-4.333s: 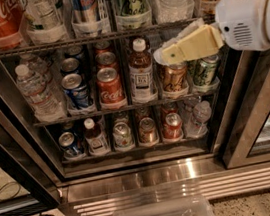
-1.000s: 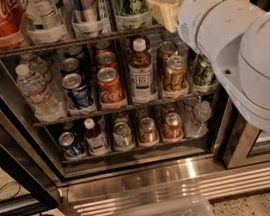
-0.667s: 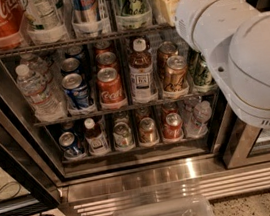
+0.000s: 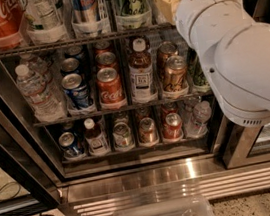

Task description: Pick water bottle from top shelf of fridge

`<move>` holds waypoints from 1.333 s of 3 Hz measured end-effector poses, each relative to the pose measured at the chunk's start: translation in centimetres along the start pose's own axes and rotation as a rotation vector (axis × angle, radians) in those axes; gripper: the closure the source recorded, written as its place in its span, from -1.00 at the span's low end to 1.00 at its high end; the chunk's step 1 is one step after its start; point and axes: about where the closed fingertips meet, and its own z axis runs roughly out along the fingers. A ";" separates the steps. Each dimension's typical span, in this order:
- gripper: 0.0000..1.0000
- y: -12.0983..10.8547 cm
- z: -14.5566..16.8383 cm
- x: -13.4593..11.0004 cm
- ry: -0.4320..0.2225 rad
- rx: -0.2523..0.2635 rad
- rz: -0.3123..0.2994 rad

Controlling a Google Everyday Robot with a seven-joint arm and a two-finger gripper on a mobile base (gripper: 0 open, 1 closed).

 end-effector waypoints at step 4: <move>-0.12 0.8 2.0 0.5 -0.003 -0.001 0.021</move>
Offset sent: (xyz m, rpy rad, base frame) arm 0.0177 -0.0028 -0.0081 0.0205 -0.0029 -0.0082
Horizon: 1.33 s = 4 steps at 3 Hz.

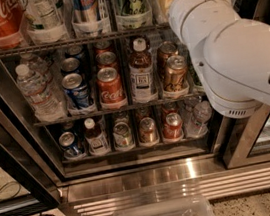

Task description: Pick water bottle from top shelf of fridge

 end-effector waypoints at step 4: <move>0.61 -0.1 3.4 1.8 0.043 0.009 0.015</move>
Offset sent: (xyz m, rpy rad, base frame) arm 0.0235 -0.0039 -0.0095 -0.0032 0.0202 -0.0130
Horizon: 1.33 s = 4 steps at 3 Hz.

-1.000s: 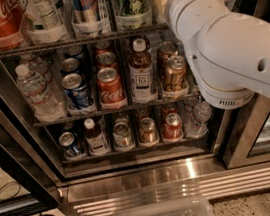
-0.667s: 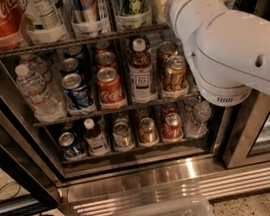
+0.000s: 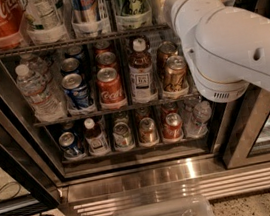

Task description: Pick water bottle from top shelf of fridge

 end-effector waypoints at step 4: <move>1.00 -0.3 0.0 -2.7 -0.052 -0.001 0.048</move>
Offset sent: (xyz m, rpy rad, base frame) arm 0.0000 0.0000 0.0000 0.0000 0.0000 0.0000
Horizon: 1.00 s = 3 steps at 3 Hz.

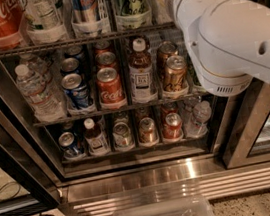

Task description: Pick water bottle from top shelf of fridge

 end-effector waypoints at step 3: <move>1.00 -1.4 -3.1 -2.4 0.008 -0.025 -0.002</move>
Offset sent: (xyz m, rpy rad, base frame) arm -0.0110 -0.0063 0.0340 0.0376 -0.0432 0.0351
